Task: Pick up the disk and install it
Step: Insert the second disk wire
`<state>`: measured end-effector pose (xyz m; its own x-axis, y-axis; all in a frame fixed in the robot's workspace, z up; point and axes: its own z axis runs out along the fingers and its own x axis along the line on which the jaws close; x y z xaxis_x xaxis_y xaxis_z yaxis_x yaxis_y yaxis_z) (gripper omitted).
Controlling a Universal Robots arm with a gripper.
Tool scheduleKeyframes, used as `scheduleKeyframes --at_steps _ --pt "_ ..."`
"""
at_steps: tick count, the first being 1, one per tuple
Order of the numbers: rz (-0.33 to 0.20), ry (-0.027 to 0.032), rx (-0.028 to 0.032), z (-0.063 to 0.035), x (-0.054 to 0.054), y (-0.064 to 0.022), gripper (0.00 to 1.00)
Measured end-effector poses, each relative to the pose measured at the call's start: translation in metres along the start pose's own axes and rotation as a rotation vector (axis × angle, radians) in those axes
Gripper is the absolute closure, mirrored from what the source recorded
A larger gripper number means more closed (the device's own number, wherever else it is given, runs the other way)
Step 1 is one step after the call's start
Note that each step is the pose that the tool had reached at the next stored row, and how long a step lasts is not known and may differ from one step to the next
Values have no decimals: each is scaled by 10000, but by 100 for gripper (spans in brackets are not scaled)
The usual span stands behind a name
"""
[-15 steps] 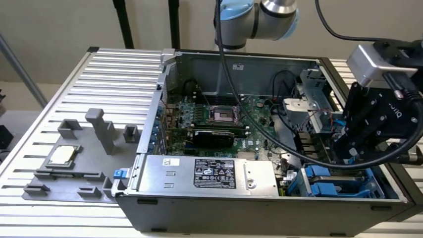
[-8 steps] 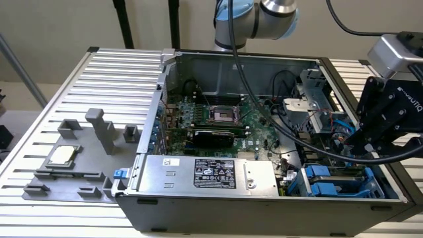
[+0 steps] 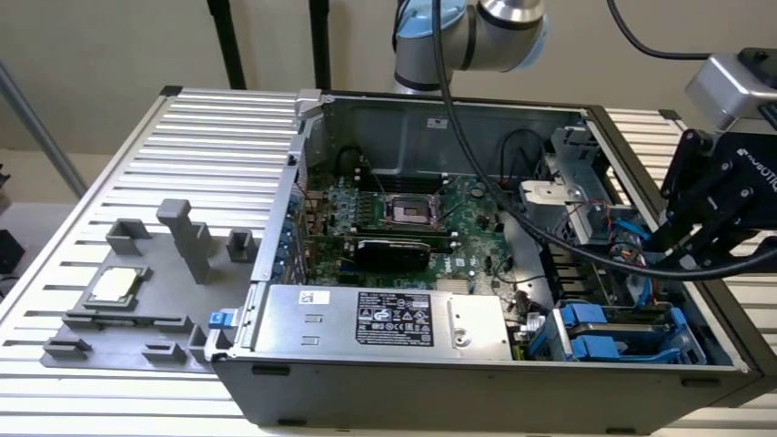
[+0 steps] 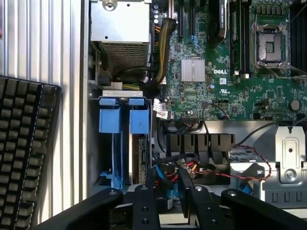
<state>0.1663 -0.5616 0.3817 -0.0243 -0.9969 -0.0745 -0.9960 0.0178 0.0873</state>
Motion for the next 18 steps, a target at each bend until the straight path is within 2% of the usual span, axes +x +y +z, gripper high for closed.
scheduleKeyframes --at_steps 2,4,8,9,12,14,16,18 --pt "5 57 1 6 -44 -9 67" --pt "14 170 4 21 -73 -19 67" --pt "43 499 12 49 -98 -32 67" --pt "48 560 14 59 -106 -35 67" --pt "60 697 17 90 -136 -45 67" --pt "71 817 19 113 -168 -56 67" --pt "77 888 21 124 -185 -59 76" --pt "82 955 22 133 -200 -62 76"
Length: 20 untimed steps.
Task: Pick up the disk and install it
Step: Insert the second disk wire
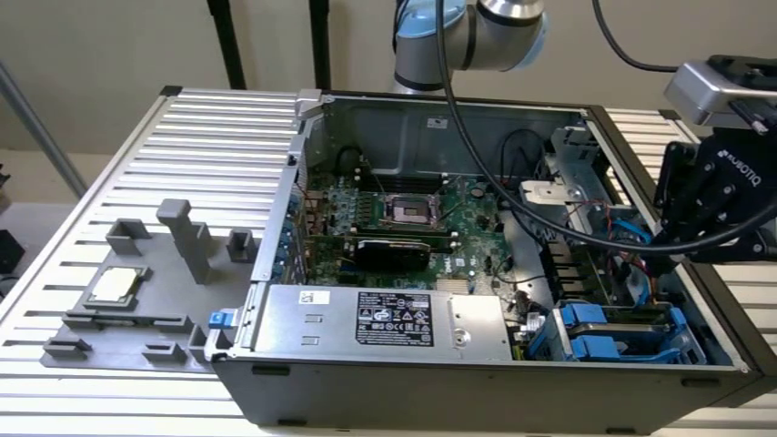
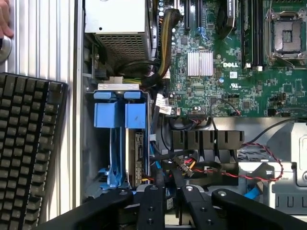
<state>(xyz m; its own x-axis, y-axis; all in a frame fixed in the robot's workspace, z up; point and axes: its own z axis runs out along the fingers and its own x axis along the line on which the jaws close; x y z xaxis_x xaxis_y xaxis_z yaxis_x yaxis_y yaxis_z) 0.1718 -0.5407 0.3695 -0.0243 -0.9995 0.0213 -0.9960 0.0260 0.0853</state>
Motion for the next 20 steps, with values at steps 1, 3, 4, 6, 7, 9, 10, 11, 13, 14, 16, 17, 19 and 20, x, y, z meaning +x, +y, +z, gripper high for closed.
scheduleKeyframes --at_steps 1,3,4,6,7,9,10,11,13,14,16,17,19,20 --pt "2 25 1 4 -6 -1 83" --pt "7 72 1 10 -16 -2 83" --pt "9 93 2 11 -21 -2 83" --pt "9 105 2 11 -34 -2 83" --pt "9 106 2 5 -45 -1 83" --pt "9 105 2 -20 -67 12 83" --pt "8 104 2 -38 -83 25 83" --pt "9 107 2 -60 -95 43 83" --pt "9 108 2 -111 -117 92 83" --pt "9 106 2 -127 -122 124 83" --pt "9 105 3 -127 -122 208 83" --pt "9 106 10 -124 -121 253 83" --pt "10 104 46 -107 -118 341 83" --pt "10 104 74 -94 -113 383 83"
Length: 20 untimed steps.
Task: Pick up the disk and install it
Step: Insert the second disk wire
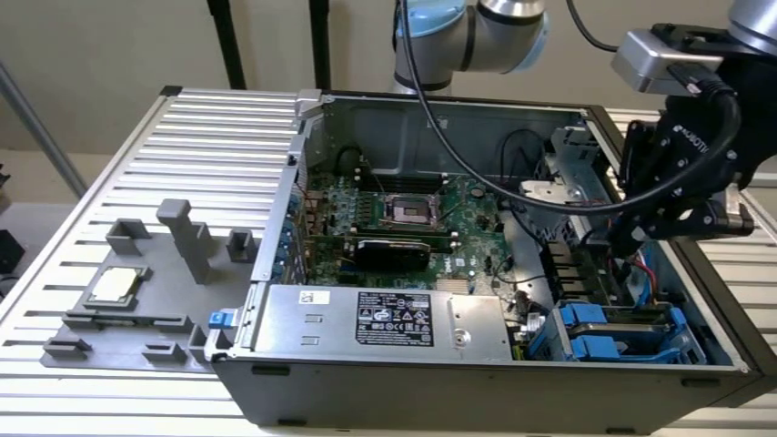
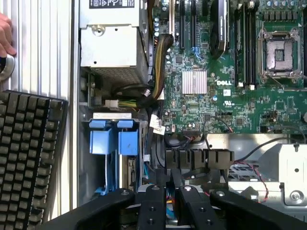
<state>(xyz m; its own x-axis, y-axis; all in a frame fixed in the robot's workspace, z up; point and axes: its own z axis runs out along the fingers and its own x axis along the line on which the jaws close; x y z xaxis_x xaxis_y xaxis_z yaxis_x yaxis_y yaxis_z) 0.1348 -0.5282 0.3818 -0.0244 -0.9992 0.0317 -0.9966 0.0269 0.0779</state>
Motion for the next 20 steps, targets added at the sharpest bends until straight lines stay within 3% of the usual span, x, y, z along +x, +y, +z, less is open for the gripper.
scheduleKeyframes --at_steps 5,14,18,20 --pt "5 -43 228 51 113 72 83" --pt "7 -229 722 113 378 74 83" --pt "1 -290 965 147 403 75 83" --pt "-11 -306 1057 168 407 78 83"
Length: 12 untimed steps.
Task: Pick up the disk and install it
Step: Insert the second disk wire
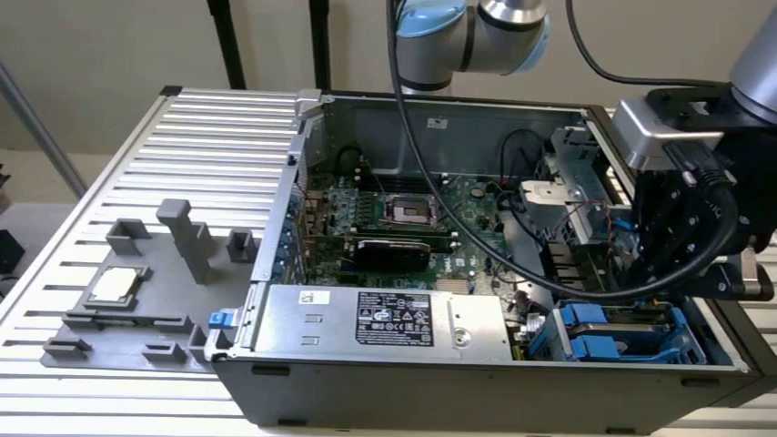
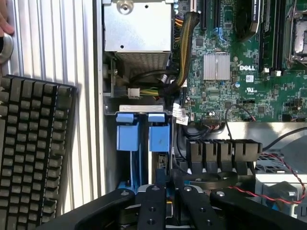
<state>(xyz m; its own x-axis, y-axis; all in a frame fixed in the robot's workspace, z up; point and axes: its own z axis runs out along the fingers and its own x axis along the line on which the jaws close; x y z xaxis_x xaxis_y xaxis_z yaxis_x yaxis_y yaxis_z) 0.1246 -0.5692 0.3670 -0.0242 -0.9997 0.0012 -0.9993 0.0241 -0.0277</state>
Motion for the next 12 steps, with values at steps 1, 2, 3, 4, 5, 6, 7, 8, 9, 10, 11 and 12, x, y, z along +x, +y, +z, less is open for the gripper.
scheduleKeyframes --at_steps 1,2,3,4,5,6,7,8,9,10,11,12 --pt "-6 -6 20 17 3 4 83" --pt "-8 -11 27 34 5 8 83" --pt "-9 -15 30 52 6 13 83" --pt "-10 -20 36 71 6 14 83" --pt "-11 -27 44 89 6 15 83" --pt "-11 -36 57 106 7 16 83" --pt "-10 -43 77 122 7 17 83" --pt "-11 -49 101 137 7 17 83" --pt "-11 -54 125 152 7 18 83" --pt "-13 -60 152 167 7 18 83" --pt "-14 -65 179 182 7 19 83" --pt "-15 -70 196 192 7 18 83"
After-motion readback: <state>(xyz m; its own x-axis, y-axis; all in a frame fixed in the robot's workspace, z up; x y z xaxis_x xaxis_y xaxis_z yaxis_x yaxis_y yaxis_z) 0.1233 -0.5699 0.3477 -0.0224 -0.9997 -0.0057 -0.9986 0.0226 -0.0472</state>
